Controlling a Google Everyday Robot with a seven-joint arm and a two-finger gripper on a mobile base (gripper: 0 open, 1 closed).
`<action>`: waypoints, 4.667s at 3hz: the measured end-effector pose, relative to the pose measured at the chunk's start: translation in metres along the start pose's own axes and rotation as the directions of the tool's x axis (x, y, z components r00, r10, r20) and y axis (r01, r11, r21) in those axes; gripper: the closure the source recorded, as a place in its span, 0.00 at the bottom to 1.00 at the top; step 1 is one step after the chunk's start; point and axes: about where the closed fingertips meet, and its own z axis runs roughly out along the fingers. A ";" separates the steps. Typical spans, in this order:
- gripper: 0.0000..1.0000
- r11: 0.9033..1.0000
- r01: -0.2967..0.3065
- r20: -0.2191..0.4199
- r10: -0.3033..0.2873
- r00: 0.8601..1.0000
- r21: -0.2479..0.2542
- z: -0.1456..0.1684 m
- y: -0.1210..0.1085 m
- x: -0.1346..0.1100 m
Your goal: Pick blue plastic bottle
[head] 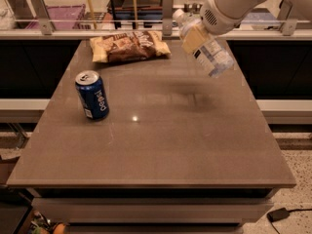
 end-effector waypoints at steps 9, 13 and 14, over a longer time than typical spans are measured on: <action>1.00 0.980 0.115 0.673 0.025 0.739 -0.163 0.013 0.021 -0.044; 1.00 0.961 0.121 0.790 0.130 0.599 -0.250 0.045 0.022 -0.036; 1.00 0.957 0.121 0.792 0.142 0.594 -0.262 0.054 0.024 -0.034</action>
Offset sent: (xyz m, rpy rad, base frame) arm -0.0087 0.0181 0.0374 0.2218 -0.2813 0.0973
